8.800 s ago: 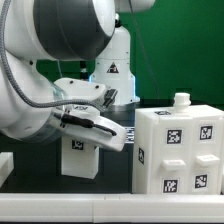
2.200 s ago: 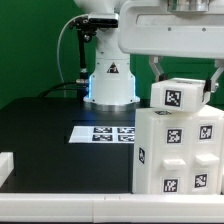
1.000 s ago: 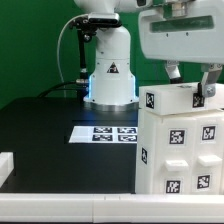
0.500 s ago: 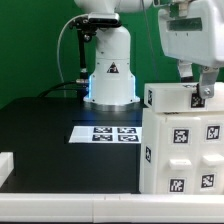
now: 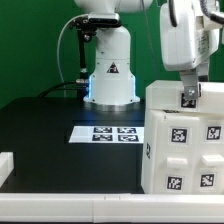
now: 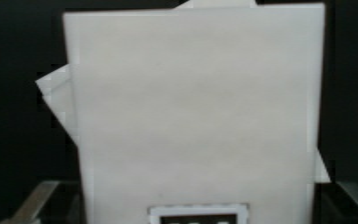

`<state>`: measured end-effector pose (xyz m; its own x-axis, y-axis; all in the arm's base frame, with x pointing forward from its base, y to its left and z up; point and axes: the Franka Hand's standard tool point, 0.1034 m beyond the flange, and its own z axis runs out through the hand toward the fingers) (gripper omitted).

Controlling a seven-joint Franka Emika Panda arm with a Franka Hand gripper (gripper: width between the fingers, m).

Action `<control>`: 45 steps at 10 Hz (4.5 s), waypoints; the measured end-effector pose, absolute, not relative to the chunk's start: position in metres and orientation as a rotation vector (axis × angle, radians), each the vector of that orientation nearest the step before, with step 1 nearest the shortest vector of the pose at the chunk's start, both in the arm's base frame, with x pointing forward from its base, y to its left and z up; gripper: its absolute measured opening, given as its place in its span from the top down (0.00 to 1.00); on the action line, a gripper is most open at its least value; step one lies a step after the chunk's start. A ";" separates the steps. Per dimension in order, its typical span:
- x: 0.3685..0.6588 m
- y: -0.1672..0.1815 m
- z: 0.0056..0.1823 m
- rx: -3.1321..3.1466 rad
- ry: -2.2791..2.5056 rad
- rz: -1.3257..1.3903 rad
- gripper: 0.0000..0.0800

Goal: Assemble cabinet

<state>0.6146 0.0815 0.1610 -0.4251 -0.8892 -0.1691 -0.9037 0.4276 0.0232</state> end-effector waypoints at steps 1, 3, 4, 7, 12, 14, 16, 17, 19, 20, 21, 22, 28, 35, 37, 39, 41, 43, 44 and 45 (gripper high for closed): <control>0.614 0.082 0.161 -1.626 2.528 0.166 0.21; 0.613 0.083 0.161 -1.726 2.462 0.169 0.07; 0.609 0.085 0.167 -1.829 2.392 0.193 0.02; 0.608 0.092 0.187 -2.210 2.016 0.205 0.00; 0.608 0.094 0.186 -2.781 1.169 0.116 0.00; 0.609 0.090 0.187 -2.892 0.813 0.073 0.00; 0.609 0.089 0.185 -2.942 0.607 0.060 0.00; 0.609 0.089 0.185 -2.968 0.476 0.052 0.00; 0.609 0.088 0.182 -3.024 -0.123 0.022 0.00; 0.609 0.089 0.181 -3.013 -0.286 0.014 0.00; 0.610 0.088 0.181 -3.010 -0.342 0.010 0.00; 0.610 0.086 0.181 -2.997 -0.469 0.004 0.00; 0.612 0.081 0.162 -2.923 -1.173 -0.052 0.00; 0.612 0.079 0.156 -3.055 -0.741 -0.052 0.31; 0.612 0.079 0.156 -3.094 -0.539 -0.052 0.31; 0.612 0.078 0.155 -3.136 -0.081 -0.064 0.31; 0.612 0.078 0.156 -3.102 0.457 -0.069 0.31; 0.612 0.077 0.156 -3.070 0.616 -0.067 0.30; 0.612 0.076 0.156 -3.046 0.717 -0.066 0.30; 0.612 0.076 0.156 -3.025 0.798 -0.066 0.30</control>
Offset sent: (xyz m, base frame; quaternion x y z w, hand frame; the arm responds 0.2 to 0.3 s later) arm -0.0147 0.0042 0.0187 -0.0576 -0.0090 -0.1322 0.9895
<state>0.6122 0.0761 0.1556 0.8690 -0.4934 0.0373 -0.4928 -0.8698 -0.0232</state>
